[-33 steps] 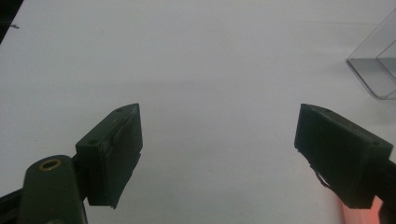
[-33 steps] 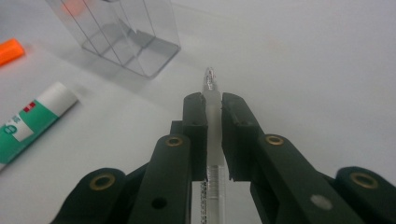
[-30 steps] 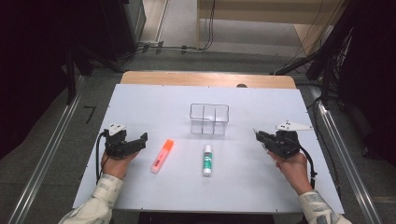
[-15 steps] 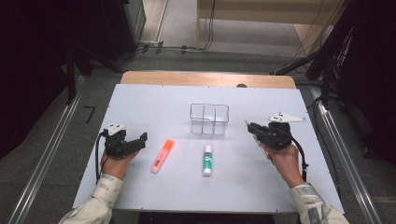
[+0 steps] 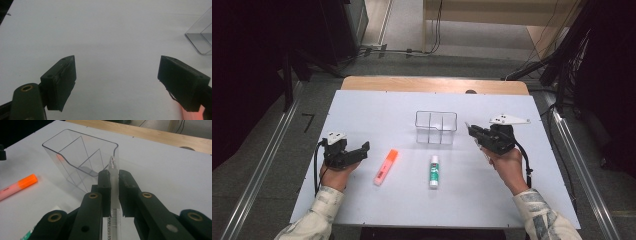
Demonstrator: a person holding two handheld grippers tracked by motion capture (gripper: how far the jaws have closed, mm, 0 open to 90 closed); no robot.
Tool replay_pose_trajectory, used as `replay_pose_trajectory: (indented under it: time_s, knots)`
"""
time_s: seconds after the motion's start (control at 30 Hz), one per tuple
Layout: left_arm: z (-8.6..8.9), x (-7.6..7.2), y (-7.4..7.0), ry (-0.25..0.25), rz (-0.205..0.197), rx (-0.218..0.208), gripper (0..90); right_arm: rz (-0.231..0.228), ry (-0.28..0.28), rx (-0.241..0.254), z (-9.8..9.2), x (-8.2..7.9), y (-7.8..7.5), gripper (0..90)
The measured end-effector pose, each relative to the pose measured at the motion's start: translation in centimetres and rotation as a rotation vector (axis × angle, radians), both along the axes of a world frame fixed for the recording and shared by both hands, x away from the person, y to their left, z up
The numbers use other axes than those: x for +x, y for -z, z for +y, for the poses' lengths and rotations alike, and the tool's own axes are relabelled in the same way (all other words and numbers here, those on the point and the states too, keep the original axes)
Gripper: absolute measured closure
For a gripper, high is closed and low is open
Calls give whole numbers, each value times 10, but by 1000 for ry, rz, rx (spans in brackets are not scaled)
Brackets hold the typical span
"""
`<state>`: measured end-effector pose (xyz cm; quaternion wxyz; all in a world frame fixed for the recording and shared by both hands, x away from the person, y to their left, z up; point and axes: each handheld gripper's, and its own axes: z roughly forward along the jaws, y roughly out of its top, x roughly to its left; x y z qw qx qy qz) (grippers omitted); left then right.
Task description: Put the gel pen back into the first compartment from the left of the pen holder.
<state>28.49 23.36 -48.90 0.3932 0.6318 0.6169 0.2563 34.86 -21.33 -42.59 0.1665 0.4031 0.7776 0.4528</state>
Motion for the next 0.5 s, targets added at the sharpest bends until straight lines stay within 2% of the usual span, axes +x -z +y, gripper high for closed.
replay_pose_trajectory:
  time_s: [0.5]
  knots:
    - [1, 0, 0, 1, -3, -5, 156, -28, -28, 2, 34, 12, -15, 788]
